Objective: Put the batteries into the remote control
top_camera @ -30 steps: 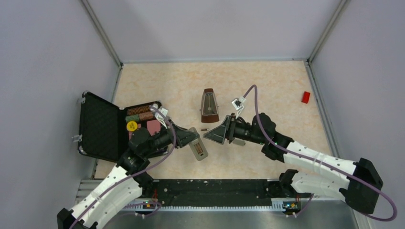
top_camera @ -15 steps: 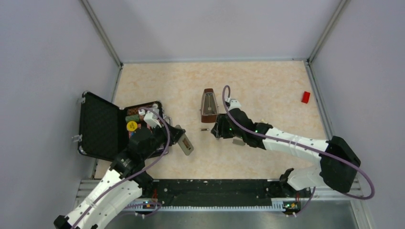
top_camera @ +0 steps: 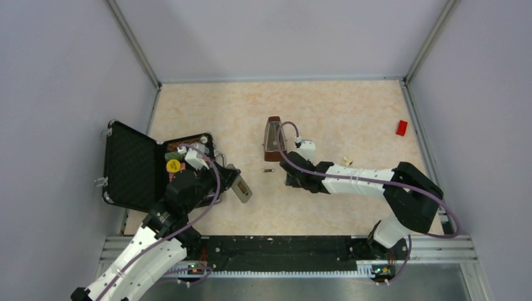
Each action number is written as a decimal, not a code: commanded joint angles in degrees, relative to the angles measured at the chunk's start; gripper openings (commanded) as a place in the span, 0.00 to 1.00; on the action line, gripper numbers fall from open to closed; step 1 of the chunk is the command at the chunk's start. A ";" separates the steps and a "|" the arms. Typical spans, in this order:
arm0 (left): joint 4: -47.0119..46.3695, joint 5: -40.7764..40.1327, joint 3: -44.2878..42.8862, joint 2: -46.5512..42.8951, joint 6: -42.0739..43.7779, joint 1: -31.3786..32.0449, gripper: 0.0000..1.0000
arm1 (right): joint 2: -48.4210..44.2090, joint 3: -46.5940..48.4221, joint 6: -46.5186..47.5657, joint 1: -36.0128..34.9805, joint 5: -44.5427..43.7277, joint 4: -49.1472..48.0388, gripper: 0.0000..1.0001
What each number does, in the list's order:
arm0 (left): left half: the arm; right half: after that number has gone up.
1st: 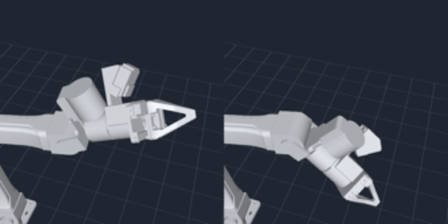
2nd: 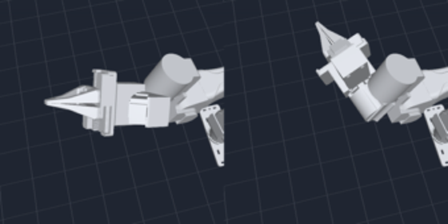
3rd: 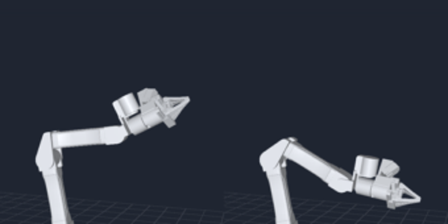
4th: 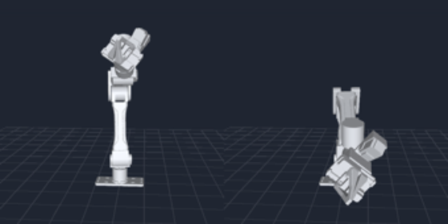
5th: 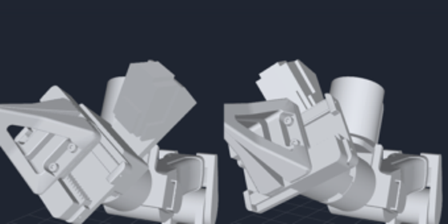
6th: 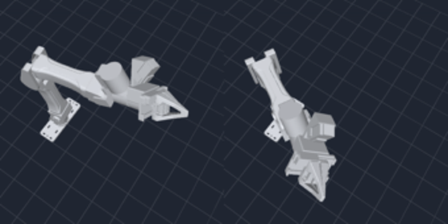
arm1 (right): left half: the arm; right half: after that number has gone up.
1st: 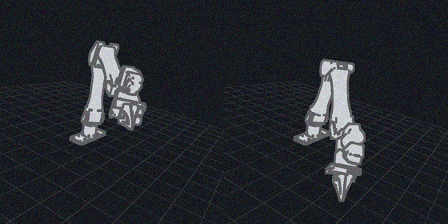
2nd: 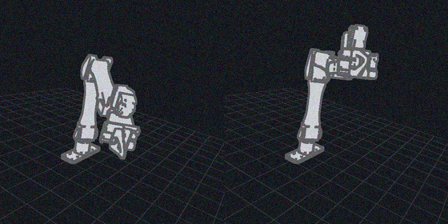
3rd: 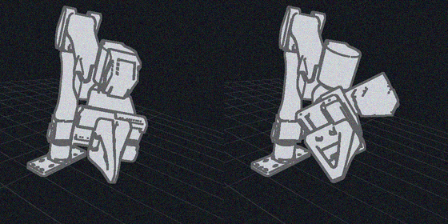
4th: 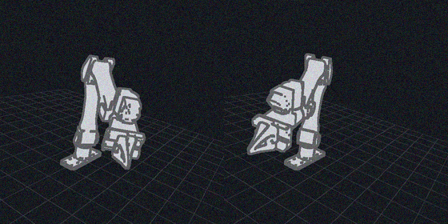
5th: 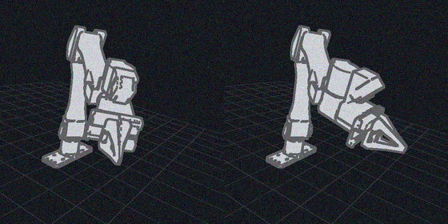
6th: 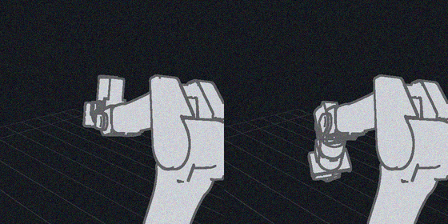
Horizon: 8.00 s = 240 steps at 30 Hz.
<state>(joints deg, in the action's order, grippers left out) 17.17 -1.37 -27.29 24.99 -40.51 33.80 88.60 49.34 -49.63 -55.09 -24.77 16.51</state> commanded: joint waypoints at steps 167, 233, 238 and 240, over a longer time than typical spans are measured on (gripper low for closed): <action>15.98 -24.82 -0.58 -14.78 -5.14 -0.01 0.00 | 3.02 -6.56 -62.38 -12.06 26.80 13.46 0.02; -1.17 -3.09 1.99 -2.32 -1.32 -0.02 0.00 | 10.29 -2.33 -29.19 2.01 1.82 31.22 0.00; -1.91 -1.31 2.06 -1.71 -2.21 0.00 0.00 | 4.09 -0.73 -23.17 1.24 -0.58 28.56 0.00; -3.01 0.71 1.99 -0.74 -2.94 -0.02 0.00 | 0.39 0.68 -18.87 0.50 -1.73 26.70 0.00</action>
<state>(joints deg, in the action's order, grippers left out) 19.75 -4.08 -25.56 22.72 -42.11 33.78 91.24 51.70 -76.38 -54.48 -18.50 45.78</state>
